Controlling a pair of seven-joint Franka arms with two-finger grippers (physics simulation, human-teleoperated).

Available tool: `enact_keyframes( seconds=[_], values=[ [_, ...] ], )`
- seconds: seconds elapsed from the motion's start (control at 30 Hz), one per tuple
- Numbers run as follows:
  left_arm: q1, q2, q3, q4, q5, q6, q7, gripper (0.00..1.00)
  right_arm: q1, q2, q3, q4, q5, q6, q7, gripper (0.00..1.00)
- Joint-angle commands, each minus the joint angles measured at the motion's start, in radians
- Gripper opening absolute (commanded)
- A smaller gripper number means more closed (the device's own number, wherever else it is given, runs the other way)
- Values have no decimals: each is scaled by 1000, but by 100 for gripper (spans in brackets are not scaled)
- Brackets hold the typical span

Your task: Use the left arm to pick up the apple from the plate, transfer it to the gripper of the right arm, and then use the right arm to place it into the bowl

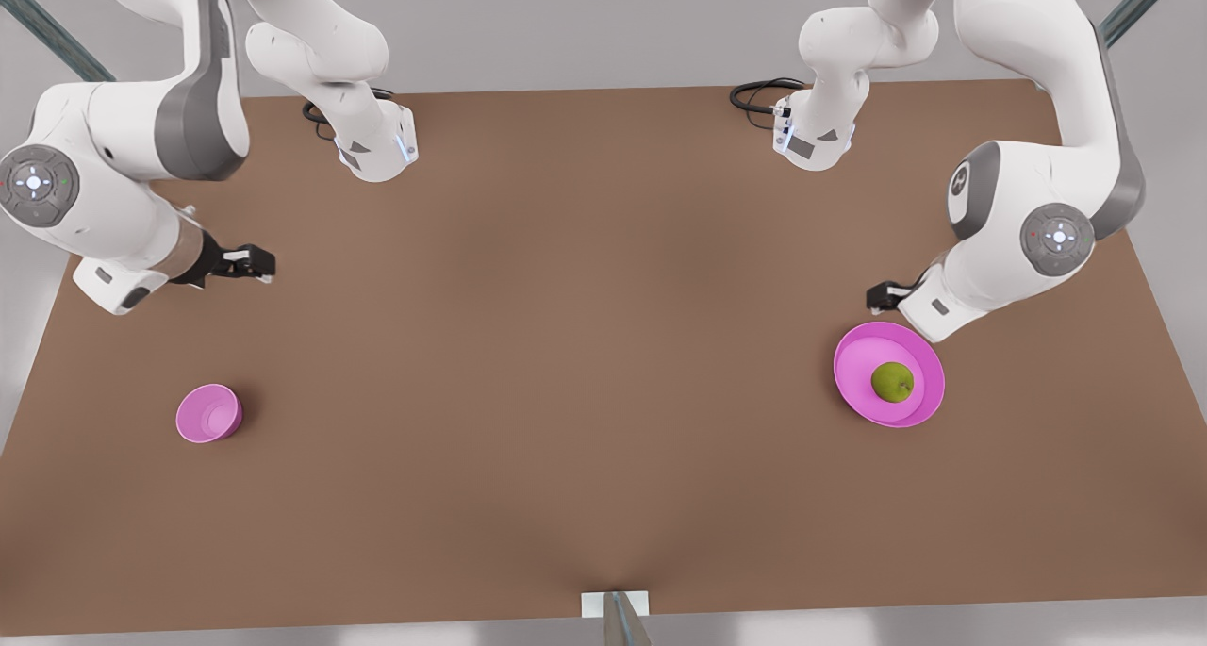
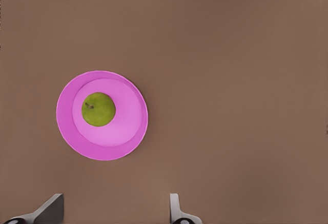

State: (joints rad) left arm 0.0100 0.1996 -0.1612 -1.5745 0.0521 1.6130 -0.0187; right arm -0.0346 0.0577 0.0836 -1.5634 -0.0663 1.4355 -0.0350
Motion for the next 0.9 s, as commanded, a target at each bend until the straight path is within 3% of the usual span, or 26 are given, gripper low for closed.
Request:
enact_keyframes(
  seconds=[0.0,0.07,0.13,0.23,0.47,0.87],
  values=[
    [-4,0,0,1,2,48,-87,100,-5,-1,-1,0,0,10,-20,100],
    [-4,1,0,4,2,28,-90,100,-5,-1,-1,0,0,10,-20,100],
    [30,115,57,8,5,74,-8,100,-5,-1,-1,-1,0,11,-20,100],
    [87,271,91,5,-2,326,33,100,-4,-1,-1,-3,0,11,-20,100],
    [136,325,91,-225,-12,792,23,100,-4,-1,1,-9,0,11,-22,100],
    [148,368,91,-320,-14,811,25,100,-1,1,4,-15,0,10,-22,100]
  ],
)
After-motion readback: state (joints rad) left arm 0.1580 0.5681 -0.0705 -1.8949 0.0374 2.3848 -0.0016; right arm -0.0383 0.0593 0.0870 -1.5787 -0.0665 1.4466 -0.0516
